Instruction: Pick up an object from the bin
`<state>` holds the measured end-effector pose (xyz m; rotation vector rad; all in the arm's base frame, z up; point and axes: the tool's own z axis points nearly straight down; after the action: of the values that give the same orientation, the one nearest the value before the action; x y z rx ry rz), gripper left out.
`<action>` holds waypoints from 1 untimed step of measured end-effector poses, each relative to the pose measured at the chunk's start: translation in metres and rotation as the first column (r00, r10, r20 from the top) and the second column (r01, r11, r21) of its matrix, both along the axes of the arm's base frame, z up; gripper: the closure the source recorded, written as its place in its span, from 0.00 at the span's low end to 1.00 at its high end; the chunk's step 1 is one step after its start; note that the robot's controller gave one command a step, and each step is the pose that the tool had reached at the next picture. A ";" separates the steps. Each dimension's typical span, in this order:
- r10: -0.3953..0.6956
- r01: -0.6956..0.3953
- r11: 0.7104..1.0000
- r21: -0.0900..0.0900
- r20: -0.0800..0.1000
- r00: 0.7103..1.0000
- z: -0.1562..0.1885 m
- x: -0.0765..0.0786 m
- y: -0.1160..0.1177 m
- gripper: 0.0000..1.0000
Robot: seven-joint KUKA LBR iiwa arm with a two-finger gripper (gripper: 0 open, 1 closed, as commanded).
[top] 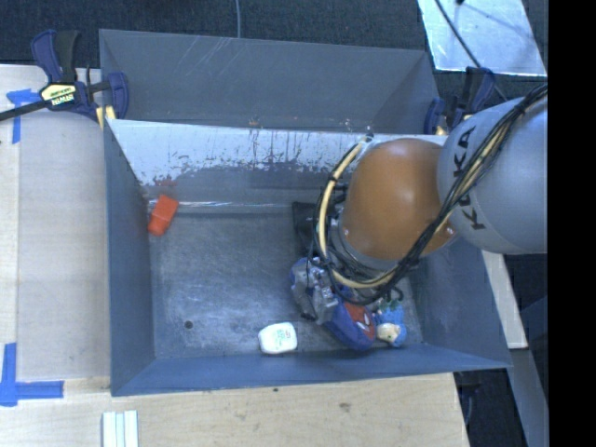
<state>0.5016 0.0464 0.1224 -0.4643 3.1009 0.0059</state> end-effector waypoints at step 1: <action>0.000 0.000 1.000 -0.002 -0.005 1.000 -0.003 -0.001 0.000 0.00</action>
Offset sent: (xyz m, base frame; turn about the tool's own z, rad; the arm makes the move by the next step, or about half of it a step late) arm 0.0000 0.0000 0.0000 0.0000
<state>0.5003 0.0460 0.1196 -0.4652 3.1065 0.0037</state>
